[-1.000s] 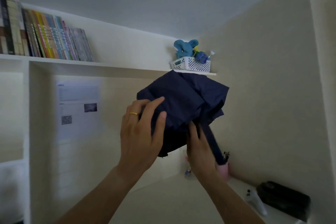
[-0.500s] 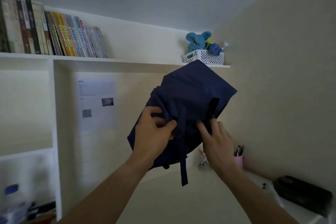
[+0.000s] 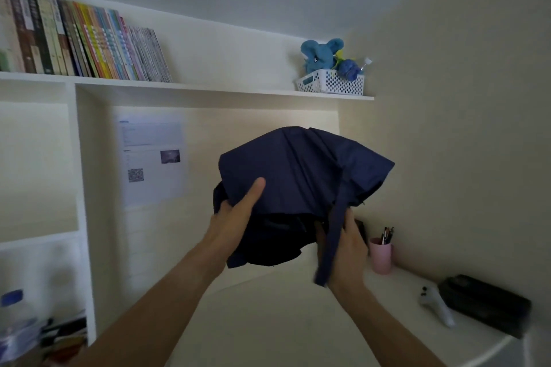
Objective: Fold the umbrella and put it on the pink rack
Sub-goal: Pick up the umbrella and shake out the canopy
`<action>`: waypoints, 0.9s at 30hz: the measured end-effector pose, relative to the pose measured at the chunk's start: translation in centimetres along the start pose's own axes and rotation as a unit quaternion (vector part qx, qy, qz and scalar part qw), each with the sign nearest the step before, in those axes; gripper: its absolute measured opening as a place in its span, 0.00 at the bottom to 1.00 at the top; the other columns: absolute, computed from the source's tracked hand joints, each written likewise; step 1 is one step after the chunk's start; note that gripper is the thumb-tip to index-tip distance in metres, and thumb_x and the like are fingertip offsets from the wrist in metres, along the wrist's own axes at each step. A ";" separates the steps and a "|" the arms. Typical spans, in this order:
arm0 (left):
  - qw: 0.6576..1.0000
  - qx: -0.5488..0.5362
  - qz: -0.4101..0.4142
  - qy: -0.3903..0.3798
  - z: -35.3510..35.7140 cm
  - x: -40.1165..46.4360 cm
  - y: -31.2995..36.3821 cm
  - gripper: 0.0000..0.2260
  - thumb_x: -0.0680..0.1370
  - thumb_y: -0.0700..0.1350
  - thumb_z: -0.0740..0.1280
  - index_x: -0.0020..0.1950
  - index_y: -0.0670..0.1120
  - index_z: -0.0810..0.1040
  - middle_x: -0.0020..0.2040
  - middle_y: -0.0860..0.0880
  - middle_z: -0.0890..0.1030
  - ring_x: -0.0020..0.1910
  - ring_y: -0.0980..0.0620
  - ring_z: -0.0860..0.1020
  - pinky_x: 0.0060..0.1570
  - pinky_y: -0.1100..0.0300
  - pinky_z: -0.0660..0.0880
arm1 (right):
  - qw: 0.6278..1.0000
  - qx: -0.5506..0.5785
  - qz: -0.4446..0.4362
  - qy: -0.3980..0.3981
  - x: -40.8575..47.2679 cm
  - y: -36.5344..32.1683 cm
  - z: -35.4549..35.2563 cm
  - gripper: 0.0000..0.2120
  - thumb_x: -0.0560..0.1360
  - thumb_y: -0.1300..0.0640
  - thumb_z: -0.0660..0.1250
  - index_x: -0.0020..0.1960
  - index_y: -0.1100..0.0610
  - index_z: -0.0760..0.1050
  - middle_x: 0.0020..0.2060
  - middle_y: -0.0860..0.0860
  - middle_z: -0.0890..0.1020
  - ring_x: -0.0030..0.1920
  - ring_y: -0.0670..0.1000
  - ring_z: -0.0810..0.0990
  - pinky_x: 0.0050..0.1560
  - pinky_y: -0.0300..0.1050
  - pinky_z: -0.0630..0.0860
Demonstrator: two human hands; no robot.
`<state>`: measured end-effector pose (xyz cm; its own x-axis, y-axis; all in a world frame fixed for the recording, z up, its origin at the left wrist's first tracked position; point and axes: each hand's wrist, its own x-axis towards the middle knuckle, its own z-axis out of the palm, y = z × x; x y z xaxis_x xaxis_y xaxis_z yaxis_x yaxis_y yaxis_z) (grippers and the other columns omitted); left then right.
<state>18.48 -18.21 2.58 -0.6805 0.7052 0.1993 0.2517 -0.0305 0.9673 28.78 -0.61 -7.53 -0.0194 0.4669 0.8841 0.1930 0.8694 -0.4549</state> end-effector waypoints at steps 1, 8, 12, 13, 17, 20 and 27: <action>0.998 -0.039 -0.019 -0.044 0.7 -0.2 0.0 0.39 0.66 0.76 0.69 0.71 0.57 0.66 0.65 0.52 0.76 0.57 0.48 0.79 0.53 0.53 0.77 | 1.000 -0.009 -0.004 -0.005 -0.8 0.0 0.6 0.22 0.78 0.51 0.67 0.72 0.44 0.69 0.68 0.52 0.76 0.64 0.44 0.77 0.61 0.33 0.74; 0.975 -0.222 -0.020 0.016 4.1 2.7 -0.9 0.32 0.65 0.54 0.84 0.65 0.45 0.79 0.57 0.47 0.85 0.54 0.45 0.83 0.55 0.46 0.81 | 0.986 -0.044 -0.157 -0.048 -4.2 -1.6 2.2 0.23 0.72 0.64 0.74 0.63 0.51 0.70 0.52 0.54 0.78 0.49 0.52 0.78 0.43 0.44 0.78; 0.961 -0.257 0.015 0.100 3.8 4.1 -2.3 0.18 0.71 0.38 0.78 0.60 0.40 0.81 0.53 0.42 0.86 0.47 0.44 0.85 0.45 0.50 0.84 | 0.979 0.001 -0.146 -0.144 -3.8 -2.6 -0.3 0.24 0.74 0.61 0.73 0.69 0.51 0.74 0.61 0.47 0.75 0.59 0.47 0.74 0.56 0.30 0.68; 0.960 -0.257 0.020 0.114 3.5 4.4 -2.7 0.17 0.71 0.38 0.79 0.59 0.41 0.81 0.53 0.43 0.86 0.48 0.44 0.85 0.49 0.47 0.84 | 0.985 0.014 -0.114 -0.129 -3.9 -2.9 -1.4 0.24 0.73 0.62 0.72 0.67 0.50 0.76 0.62 0.46 0.76 0.60 0.46 0.75 0.57 0.35 0.73; 0.958 -0.248 0.037 0.143 3.3 5.2 -3.7 0.13 0.71 0.39 0.79 0.52 0.45 0.80 0.51 0.44 0.86 0.50 0.42 0.85 0.56 0.42 0.82 | 0.990 0.134 -0.044 0.017 -3.7 -7.4 -4.9 0.09 0.73 0.63 0.74 0.49 0.52 0.81 0.43 0.44 0.82 0.43 0.44 0.81 0.42 0.32 0.76; 0.962 -0.221 0.061 0.147 3.6 5.8 -4.7 0.11 0.71 0.37 0.78 0.50 0.46 0.81 0.50 0.45 0.86 0.49 0.43 0.85 0.55 0.42 0.82 | 0.991 0.110 0.065 -0.051 -2.0 -9.7 -3.5 0.18 0.69 0.41 0.75 0.55 0.47 0.77 0.46 0.41 0.79 0.43 0.43 0.80 0.40 0.38 0.77; 0.981 -0.057 0.109 0.149 2.1 7.1 -6.4 0.14 0.71 0.38 0.79 0.41 0.51 0.75 0.42 0.50 0.82 0.44 0.49 0.81 0.49 0.54 0.79 | 0.948 0.142 0.219 -0.183 -1.5 -4.3 -1.2 0.12 0.72 0.66 0.71 0.53 0.56 0.85 0.42 0.48 0.88 0.42 0.43 0.85 0.46 0.34 0.80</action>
<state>13.49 -11.56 -2.55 -0.7945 0.4343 0.4244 0.3470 -0.2490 0.9042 29.14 -5.20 -6.77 -0.3481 0.7729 0.5306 -0.0104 0.5628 -0.8266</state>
